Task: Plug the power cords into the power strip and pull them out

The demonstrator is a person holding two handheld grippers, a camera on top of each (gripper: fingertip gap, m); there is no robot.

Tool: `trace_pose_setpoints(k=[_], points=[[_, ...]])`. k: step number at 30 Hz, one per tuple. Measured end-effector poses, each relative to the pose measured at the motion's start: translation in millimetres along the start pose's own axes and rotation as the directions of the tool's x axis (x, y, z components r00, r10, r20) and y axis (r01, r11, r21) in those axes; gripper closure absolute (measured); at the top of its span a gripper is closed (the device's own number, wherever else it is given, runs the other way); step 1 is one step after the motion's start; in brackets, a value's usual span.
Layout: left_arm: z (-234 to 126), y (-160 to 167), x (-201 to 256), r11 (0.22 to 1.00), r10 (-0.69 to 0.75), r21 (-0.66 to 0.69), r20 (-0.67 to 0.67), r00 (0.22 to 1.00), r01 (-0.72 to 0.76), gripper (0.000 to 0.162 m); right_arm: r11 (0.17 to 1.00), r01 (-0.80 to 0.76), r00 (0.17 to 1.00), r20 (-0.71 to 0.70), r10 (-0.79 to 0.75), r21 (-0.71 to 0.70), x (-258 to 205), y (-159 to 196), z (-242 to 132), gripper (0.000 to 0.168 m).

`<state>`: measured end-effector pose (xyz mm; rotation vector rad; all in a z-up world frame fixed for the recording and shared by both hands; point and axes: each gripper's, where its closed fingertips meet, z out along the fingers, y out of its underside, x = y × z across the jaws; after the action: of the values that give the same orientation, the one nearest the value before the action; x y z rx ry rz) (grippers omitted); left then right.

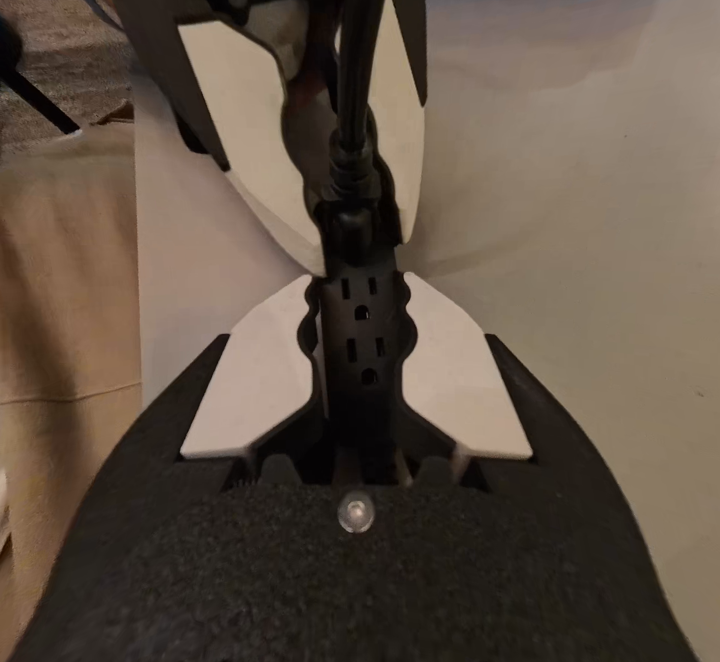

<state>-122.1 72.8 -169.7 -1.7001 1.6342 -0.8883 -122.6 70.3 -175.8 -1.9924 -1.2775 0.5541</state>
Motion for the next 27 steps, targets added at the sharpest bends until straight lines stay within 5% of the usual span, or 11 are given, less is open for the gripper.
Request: trace_pose_setpoints(k=[27], points=[[-6.8, -10.9, 6.1, 0.996, -0.038, 0.085, -0.048, 0.998, 0.042, 0.135, 0.997, -0.064, 0.998, 0.03, 0.062, 0.049, -4.7, 2.3, -0.8, 0.129]])
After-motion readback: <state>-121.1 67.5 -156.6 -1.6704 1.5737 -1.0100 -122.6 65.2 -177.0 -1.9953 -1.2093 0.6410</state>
